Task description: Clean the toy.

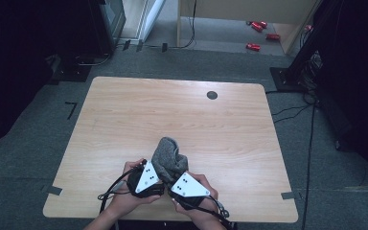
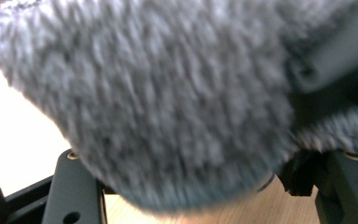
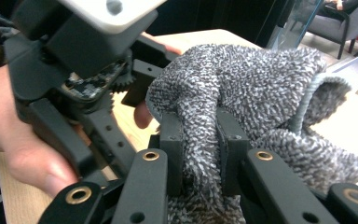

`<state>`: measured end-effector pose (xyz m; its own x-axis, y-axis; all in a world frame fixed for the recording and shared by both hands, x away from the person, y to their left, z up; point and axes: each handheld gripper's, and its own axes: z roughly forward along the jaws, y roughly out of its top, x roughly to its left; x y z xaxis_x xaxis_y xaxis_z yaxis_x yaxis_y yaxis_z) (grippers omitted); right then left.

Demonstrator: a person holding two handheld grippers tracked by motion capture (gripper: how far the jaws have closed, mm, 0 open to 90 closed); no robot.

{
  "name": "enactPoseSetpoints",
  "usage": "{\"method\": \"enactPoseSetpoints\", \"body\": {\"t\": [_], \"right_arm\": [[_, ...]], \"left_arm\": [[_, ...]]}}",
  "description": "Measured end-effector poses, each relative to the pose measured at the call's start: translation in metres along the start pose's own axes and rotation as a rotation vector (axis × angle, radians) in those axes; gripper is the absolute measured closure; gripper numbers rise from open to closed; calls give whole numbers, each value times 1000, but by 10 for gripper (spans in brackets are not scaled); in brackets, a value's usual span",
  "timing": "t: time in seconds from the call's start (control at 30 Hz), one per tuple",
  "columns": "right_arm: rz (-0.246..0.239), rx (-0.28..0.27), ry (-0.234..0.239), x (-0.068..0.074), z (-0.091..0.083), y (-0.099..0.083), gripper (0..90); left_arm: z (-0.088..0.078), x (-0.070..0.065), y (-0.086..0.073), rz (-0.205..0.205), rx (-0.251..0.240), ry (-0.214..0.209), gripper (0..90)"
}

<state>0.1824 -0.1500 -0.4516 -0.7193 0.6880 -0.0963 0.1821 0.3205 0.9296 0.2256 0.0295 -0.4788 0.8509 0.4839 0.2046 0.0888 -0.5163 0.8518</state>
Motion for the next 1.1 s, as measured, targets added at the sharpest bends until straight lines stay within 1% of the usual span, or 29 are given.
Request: {"method": "enactPoseSetpoints", "body": {"t": [0.03,0.07,0.13,0.17,0.2,0.27,0.3,0.33,0.37,0.4,0.43,0.47,0.5,0.53,0.57,0.6,0.63,0.67,0.73,0.77,0.8,0.83,0.87,0.9,0.93,0.97,1.03,1.07,1.1], "right_arm": [[23,-12,-1,-5,-2,0,776],[56,-21,-17,-11,-4,0,778],[77,-20,-49,-19,-8,-1,780],[79,-17,-53,-18,-8,-1,780],[65,-13,-55,-14,-7,-2,780],[27,-9,-27,-5,-4,-2,778],[-1,-4,-8,1,-3,-1,777],[-31,1,-10,3,-2,0,777],[-22,5,-10,1,-3,3,777],[16,-3,-5,-4,-5,4,778],[48,-18,-17,-12,-7,4,779],[82,-27,-42,-20,-9,3,779],[95,-27,-55,-23,-11,2,779],[95,-26,-59,-23,-11,1,779],[86,-22,-56,-20,-11,1,777],[60,-25,-43,-16,-10,1,775],[45,-25,-27,-12,-10,1,774],[27,-25,-8,-8,-9,2,773],[5,-15,-1,-5,-8,4,773],[14,-18,-7,-9,-9,5,773],[41,-26,-19,-14,-10,5,774],[67,-29,-36,-20,-12,4,775],[85,-28,-58,-24,-14,4,775],[92,-21,-71,-26,-15,4,775],[85,-16,-67,-24,-15,3,775],[77,-16,-56,-21,-14,2,775],[30,-16,-9,-7,-9,2,773],[8,-14,-4,-4,-8,3,773],[4,-14,0,-2,-7,5,772]], "left_arm": [[0,-1,1,7,2,-3,346],[0,-3,2,18,5,-2,346],[1,-4,2,23,9,0,346],[1,-4,2,18,13,1,345],[2,-3,2,10,14,1,345],[3,0,2,-28,13,-13,345],[3,1,2,-46,9,-25,345],[3,1,2,-47,4,-31,345],[2,-1,3,-41,-4,-33,346],[1,-2,4,-23,-6,-30,345],[0,-3,5,-2,1,-15,345],[-1,-3,5,4,6,-4,345],[-1,-1,5,-6,9,-4,345],[-1,2,5,-36,13,-13,345],[0,5,5,-82,13,-31,345],[1,6,6,-110,16,-53,345],[2,6,6,-127,14,-74,345],[2,2,7,-115,11,-79,345],[2,-5,10,-56,15,-73,345],[2,-6,11,-38,16,-61,345],[1,-5,11,-33,19,-54,345],[0,-2,11,-45,19,-51,345],[0,2,9,-69,18,-47,345],[0,7,7,-106,20,-45,345],[0,8,7,-119,22,-46,345],[1,7,7,-121,24,-43,345],[2,1,9,-94,28,-54,345],[2,-6,11,-77,19,-70,345],[2,-9,12,-67,15,-76,346]]}}
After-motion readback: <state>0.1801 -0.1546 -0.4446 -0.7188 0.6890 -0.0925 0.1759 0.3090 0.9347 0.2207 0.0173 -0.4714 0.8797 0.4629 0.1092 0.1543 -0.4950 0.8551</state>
